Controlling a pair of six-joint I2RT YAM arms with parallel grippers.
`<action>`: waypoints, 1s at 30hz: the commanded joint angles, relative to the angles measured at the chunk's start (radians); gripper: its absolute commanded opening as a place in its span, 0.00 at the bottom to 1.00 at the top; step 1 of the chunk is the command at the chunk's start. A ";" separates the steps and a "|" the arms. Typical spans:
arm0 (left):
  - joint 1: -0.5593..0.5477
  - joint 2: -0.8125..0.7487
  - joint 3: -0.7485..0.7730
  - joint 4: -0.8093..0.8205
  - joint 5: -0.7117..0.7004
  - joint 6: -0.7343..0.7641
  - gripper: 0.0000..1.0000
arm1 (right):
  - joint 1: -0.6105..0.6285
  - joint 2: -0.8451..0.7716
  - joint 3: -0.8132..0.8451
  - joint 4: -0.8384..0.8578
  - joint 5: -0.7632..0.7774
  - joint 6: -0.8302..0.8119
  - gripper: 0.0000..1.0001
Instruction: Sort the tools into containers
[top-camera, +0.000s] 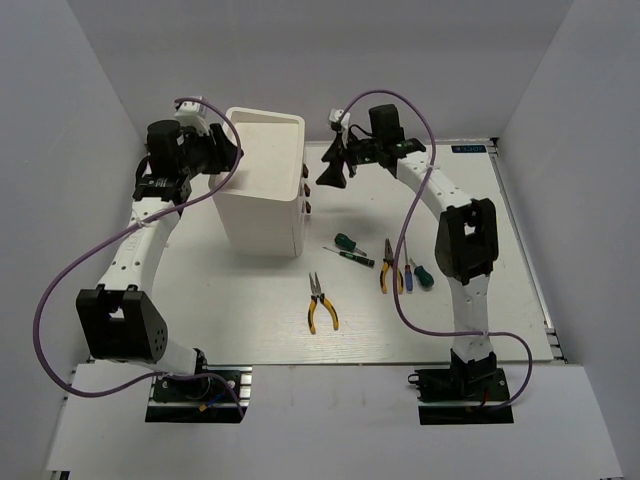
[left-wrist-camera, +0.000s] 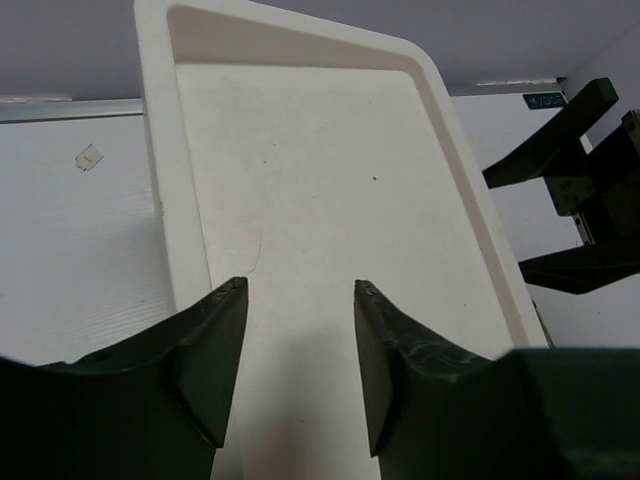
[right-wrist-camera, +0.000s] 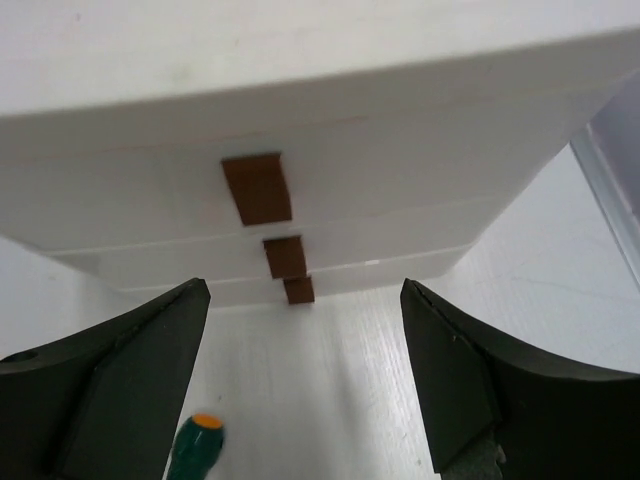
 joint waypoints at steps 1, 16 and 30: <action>0.008 -0.012 0.003 -0.124 -0.084 0.042 0.59 | 0.026 0.049 0.110 0.104 -0.033 0.055 0.83; 0.008 0.005 -0.039 -0.137 -0.036 0.051 0.24 | 0.069 0.076 0.067 0.269 -0.153 0.187 0.38; -0.001 0.038 -0.009 -0.164 -0.121 0.022 0.01 | 0.006 -0.071 -0.095 0.103 0.152 0.023 0.00</action>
